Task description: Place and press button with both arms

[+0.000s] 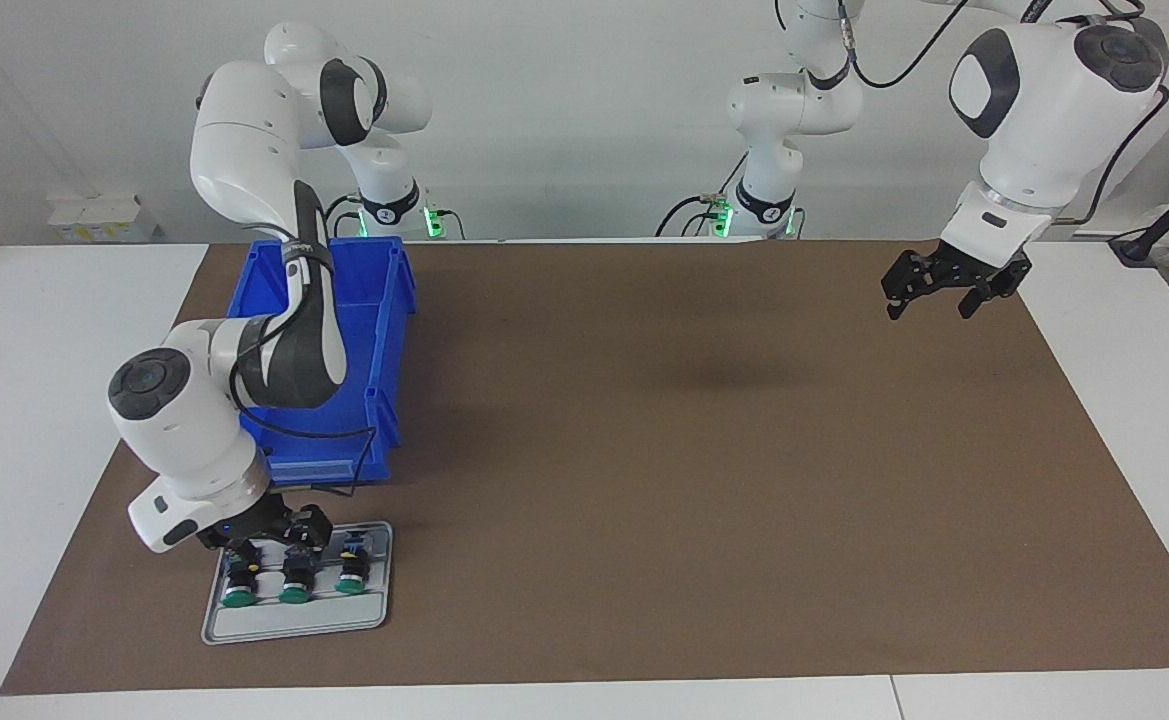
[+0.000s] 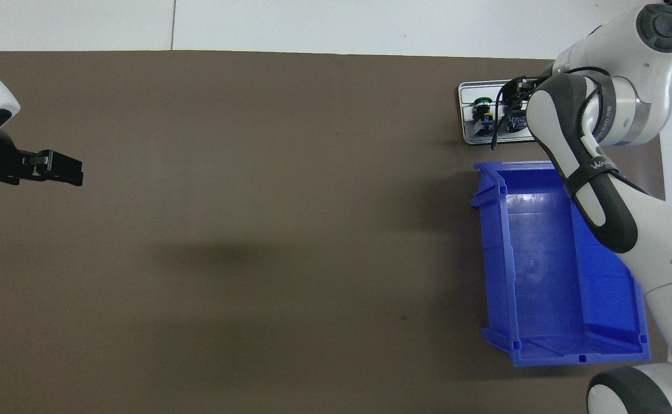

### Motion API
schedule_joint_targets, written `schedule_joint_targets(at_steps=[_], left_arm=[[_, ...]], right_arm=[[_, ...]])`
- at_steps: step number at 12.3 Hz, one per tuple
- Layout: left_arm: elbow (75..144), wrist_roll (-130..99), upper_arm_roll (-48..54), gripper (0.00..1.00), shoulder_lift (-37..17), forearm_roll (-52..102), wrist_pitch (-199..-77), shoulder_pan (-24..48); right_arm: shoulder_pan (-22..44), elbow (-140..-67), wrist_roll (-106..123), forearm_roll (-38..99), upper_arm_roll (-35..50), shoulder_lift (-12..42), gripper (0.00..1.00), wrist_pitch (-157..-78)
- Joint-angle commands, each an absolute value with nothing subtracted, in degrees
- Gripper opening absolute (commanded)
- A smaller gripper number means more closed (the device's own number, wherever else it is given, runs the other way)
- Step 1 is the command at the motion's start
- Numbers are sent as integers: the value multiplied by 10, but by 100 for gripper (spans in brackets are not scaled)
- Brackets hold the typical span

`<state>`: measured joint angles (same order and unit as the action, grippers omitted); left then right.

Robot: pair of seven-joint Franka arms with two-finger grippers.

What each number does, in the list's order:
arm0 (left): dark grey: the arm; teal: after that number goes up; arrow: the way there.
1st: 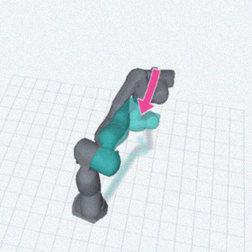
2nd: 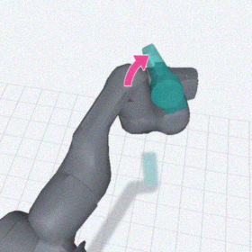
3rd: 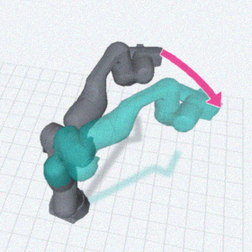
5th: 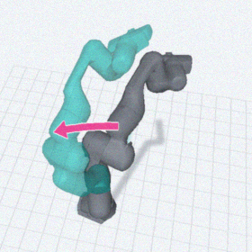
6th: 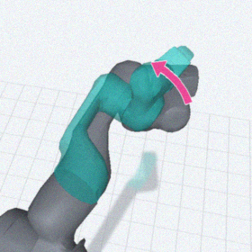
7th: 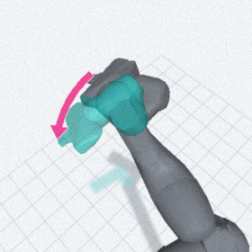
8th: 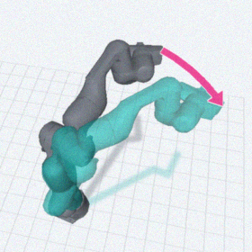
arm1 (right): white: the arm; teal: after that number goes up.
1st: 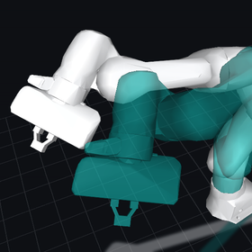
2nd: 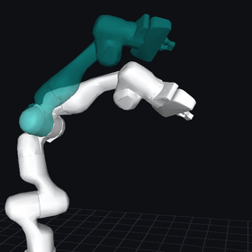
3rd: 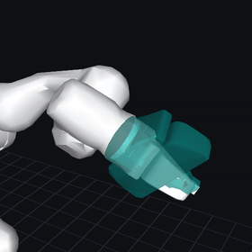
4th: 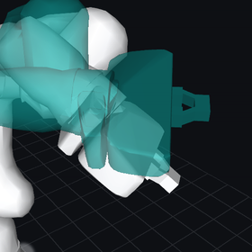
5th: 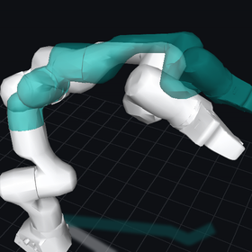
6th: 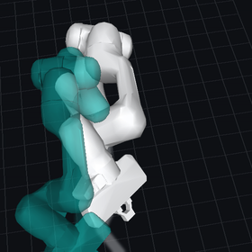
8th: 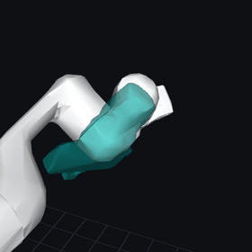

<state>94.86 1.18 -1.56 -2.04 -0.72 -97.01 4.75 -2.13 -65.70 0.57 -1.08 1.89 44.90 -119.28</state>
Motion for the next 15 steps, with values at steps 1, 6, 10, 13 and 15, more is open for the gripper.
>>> schedule_joint_targets(at_steps=[1, 6, 10, 13, 15], left_arm=[[962, 8, -13, 100, -7, -10, -973, 42], [962, 8, -13, 100, -7, -10, -973, 42], [962, 8, -13, 100, -4, -10, -973, 42], [962, 8, -13, 100, -4, -10, -973, 42], [962, 8, -13, 100, -4, -10, -973, 43]], right_arm=[[-36, -633, 38, -5, 33, 477, 92, -1207], [-47, -642, 66, -3, 33, 485, 89, -1217], [-46, -664, 66, 0, 33, 484, 85, -1244], [-44, -682, 65, 9, 33, 481, 80, -1256], [-43, -691, 62, 17, 33, 478, 80, -1263]])
